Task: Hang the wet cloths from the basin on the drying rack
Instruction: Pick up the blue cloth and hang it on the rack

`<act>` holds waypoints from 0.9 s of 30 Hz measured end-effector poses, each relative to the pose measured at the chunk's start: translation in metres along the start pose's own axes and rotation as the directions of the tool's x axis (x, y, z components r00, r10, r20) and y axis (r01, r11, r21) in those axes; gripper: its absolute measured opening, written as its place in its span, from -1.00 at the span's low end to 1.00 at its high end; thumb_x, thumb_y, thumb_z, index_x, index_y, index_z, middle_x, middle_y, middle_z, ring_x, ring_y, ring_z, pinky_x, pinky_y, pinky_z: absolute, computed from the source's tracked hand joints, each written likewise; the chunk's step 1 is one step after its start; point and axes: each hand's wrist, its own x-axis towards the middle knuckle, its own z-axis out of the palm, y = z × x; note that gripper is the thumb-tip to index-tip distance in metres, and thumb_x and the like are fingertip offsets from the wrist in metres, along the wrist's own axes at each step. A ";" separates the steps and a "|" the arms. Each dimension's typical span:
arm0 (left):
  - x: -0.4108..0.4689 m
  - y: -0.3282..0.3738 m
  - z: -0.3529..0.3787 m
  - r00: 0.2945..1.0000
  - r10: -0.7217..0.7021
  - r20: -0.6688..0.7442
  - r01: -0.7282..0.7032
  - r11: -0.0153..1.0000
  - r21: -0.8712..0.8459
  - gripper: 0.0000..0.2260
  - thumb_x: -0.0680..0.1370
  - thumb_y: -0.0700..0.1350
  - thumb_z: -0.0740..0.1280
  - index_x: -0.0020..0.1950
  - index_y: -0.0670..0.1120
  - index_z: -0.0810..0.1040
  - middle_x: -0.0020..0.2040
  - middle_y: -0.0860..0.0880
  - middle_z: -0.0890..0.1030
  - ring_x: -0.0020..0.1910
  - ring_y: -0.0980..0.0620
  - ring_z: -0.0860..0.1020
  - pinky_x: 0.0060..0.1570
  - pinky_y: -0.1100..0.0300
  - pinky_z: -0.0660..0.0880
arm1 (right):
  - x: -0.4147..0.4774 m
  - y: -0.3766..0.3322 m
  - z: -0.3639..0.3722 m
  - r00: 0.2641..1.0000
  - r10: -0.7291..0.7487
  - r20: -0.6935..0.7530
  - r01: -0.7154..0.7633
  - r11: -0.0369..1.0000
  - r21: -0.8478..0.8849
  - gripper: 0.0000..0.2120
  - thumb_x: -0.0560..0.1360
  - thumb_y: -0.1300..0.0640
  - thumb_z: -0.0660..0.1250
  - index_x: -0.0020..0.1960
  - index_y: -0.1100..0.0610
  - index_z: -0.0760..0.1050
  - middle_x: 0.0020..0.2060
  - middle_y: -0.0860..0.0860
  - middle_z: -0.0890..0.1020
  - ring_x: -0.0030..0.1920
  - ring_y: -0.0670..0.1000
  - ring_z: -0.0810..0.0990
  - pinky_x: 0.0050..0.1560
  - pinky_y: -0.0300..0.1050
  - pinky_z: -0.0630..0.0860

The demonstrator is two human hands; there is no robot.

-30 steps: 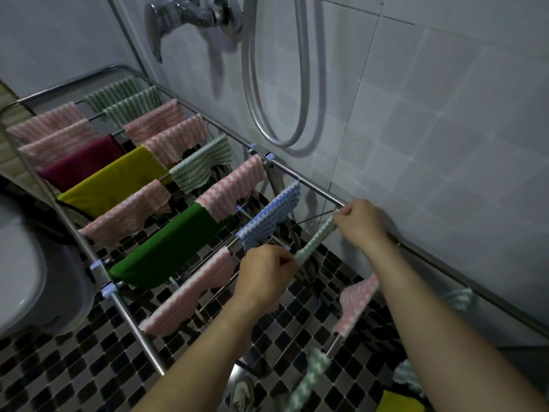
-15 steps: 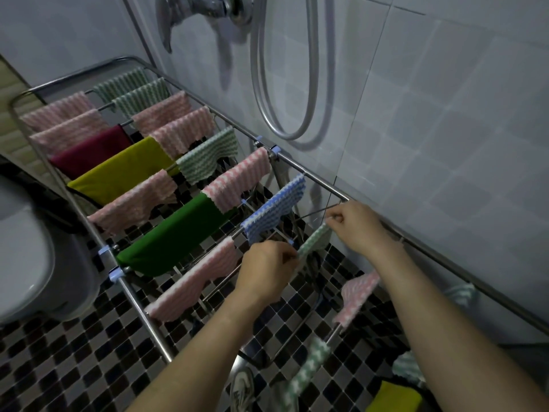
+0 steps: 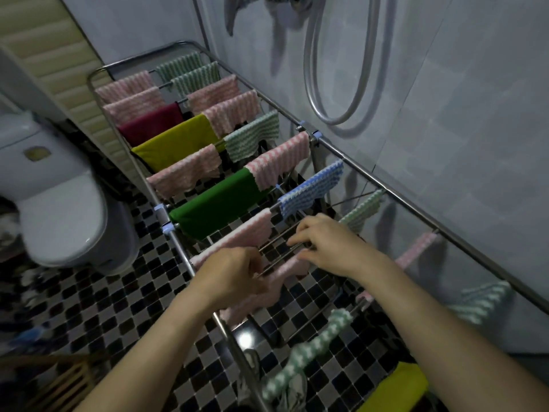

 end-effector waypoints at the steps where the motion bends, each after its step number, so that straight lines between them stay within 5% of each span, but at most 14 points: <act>1: -0.006 -0.004 0.002 1.000 -0.004 0.031 0.003 1.000 0.027 -0.79 0.42 0.11 0.45 -0.05 0.07 0.53 -0.18 0.16 0.53 -0.19 0.15 0.51 -0.26 0.29 0.43 | 0.001 -0.003 0.005 0.999 -0.029 0.025 0.029 0.999 -0.037 -0.69 0.52 0.05 0.36 0.26 -0.02 0.56 0.12 -0.08 0.52 0.17 -0.04 0.39 0.17 -0.12 0.41; 6: -0.035 -0.030 0.013 0.996 -0.018 0.090 0.010 0.996 0.088 -0.81 0.43 0.04 0.46 -0.02 0.08 0.55 -0.10 0.11 0.60 -0.17 0.13 0.54 -0.19 0.25 0.52 | 0.005 -0.020 0.019 0.990 -0.066 0.124 0.088 0.979 -0.182 -0.86 0.51 0.05 0.36 0.01 0.00 0.67 -0.09 0.00 0.62 0.02 -0.01 0.44 0.01 0.04 0.52; 10: -0.045 -0.043 0.017 0.999 -0.002 0.047 0.003 1.000 -0.011 -0.95 0.46 -0.03 0.45 -0.11 0.06 0.62 -0.18 0.13 0.61 -0.22 0.20 0.56 -0.16 0.26 0.57 | 0.010 -0.029 0.016 0.979 -0.030 0.203 0.080 0.967 -0.242 -0.89 0.52 0.10 0.35 -0.11 0.03 0.65 -0.20 -0.02 0.66 -0.09 0.03 0.53 -0.08 -0.03 0.50; 15: -0.053 -0.051 0.020 1.000 0.010 0.005 -0.009 0.988 -0.156 -0.90 0.47 -0.10 0.44 -0.04 0.01 0.70 -0.13 0.12 0.68 -0.21 0.25 0.58 -0.13 0.38 0.49 | 0.016 -0.042 0.008 0.949 0.071 0.307 0.035 0.945 -0.324 -0.65 0.51 0.21 0.33 -0.41 -0.07 0.44 -0.42 -0.10 0.47 -0.27 0.03 0.50 -0.21 -0.12 0.41; 20: -0.060 -0.054 0.025 1.000 0.020 -0.023 -0.024 0.978 -0.210 -0.86 0.51 -0.09 0.41 0.05 -0.02 0.68 -0.05 0.09 0.67 -0.14 0.21 0.57 -0.05 0.33 0.51 | 0.014 -0.055 0.007 0.928 0.152 0.340 -0.007 0.920 -0.393 -0.70 0.47 0.27 0.31 -0.34 -0.05 0.46 -0.37 -0.08 0.49 -0.30 -0.02 0.46 -0.29 -0.09 0.41; 22: -0.065 -0.055 0.025 0.998 0.034 -0.047 -0.043 0.978 -0.206 -0.88 0.53 -0.06 0.38 0.04 0.00 0.66 -0.06 0.09 0.66 -0.13 0.18 0.58 -0.02 0.22 0.56 | 0.011 -0.065 0.003 0.925 0.160 0.344 -0.014 0.920 -0.391 -0.90 0.51 0.16 0.31 -0.12 0.01 0.58 -0.23 -0.04 0.60 -0.17 0.03 0.55 -0.12 -0.02 0.53; 24: -0.074 -0.060 0.022 0.996 0.012 -0.090 -0.036 0.962 -0.272 -0.89 0.55 -0.08 0.36 0.04 0.01 0.65 -0.06 0.11 0.66 -0.11 0.20 0.59 -0.01 0.21 0.57 | 0.011 -0.074 0.001 0.934 0.191 0.301 -0.079 0.934 -0.350 -0.76 0.53 0.06 0.31 0.17 0.05 0.59 0.03 0.01 0.65 0.04 0.07 0.60 0.08 0.02 0.55; 27: -0.104 -0.081 0.016 0.981 -0.066 -0.181 -0.017 0.906 -0.423 -0.84 0.58 -0.11 0.32 0.10 0.01 0.64 0.00 0.11 0.66 -0.05 0.24 0.60 0.04 0.25 0.56 | 0.010 -0.106 0.004 0.969 0.162 0.186 -0.117 0.965 -0.233 -0.74 0.56 0.00 0.27 0.17 0.06 0.60 0.07 0.00 0.67 0.02 0.01 0.63 0.10 0.03 0.56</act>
